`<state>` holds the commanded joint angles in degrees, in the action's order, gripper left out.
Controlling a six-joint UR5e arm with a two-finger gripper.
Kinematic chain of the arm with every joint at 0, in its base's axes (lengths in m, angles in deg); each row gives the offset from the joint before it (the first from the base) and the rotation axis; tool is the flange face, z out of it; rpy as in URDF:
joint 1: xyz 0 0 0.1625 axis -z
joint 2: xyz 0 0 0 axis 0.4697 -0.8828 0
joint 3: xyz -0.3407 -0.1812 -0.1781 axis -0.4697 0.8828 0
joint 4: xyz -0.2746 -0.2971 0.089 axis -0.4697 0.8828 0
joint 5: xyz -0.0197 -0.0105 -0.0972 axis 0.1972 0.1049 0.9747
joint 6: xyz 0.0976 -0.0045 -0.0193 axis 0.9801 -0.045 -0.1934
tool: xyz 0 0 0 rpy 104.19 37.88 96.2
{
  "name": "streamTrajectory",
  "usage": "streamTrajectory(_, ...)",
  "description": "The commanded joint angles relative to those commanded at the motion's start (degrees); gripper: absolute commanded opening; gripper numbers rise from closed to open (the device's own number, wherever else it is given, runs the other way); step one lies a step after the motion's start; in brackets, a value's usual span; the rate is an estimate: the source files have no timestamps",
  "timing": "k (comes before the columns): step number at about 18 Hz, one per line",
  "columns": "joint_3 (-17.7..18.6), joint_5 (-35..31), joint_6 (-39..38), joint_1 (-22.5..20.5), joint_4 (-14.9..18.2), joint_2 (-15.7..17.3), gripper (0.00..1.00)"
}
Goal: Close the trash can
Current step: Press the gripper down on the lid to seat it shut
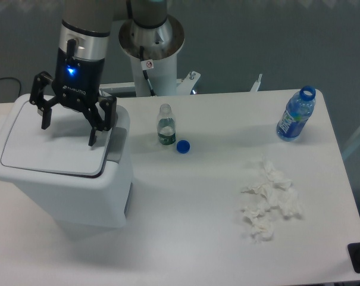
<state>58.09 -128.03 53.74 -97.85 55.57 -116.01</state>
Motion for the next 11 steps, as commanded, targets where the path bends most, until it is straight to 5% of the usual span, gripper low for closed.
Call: streamTrajectory(11,0.0,0.0,0.7,-0.1,0.0,-0.6,1.0)
